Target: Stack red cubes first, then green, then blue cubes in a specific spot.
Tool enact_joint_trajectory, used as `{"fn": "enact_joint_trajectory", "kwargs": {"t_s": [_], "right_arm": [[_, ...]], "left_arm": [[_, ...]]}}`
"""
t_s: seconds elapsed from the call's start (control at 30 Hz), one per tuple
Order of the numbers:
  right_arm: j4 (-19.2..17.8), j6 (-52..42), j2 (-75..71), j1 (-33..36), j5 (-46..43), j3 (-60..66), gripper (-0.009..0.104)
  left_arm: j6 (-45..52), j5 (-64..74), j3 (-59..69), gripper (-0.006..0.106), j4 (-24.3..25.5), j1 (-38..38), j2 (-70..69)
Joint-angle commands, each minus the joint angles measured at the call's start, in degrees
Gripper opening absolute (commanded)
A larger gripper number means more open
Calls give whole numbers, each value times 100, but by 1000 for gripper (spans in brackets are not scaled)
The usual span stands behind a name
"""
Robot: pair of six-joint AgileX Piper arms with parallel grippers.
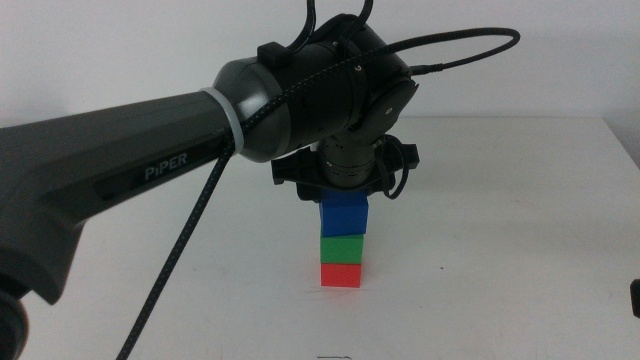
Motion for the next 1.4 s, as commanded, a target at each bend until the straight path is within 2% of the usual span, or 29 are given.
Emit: {"fn": "enact_joint_trajectory", "kwargs": {"t_s": [0.0,0.2,0.57,0.7,0.8,0.93,1.0,1.23,1.37], "right_arm": [[-8,-45,24,-27,-435,-150,75],[-8,-45,24,-27,-435,-150,75],[-10,-38,24,-27,-435,-150,75],[-10,-26,24,-27,-435,-150,75],[-10,-26,24,-27,-435,-150,75],[-10,-26,24,-27,-435,-150,75],[-10,-26,24,-27,-435,-150,75],[-10,-26,24,-27,-435,-150,75],[-10,-27,24,-27,-441,-150,75]], "left_arm": [[-76,-40,-163,0,-73,-16,-318],[291,-80,-163,19,-156,-16,-318],[568,-164,-163,79,27,-16,-318],[783,-166,-163,93,62,-16,-351],[1030,-223,-163,94,33,-16,-474],[1160,-239,-163,94,-462,-16,-941],[1167,-138,-163,94,-499,-16,-1217],[1774,1207,-163,94,148,-11,-2175],[2590,1283,179,94,566,22,-2819]]}}
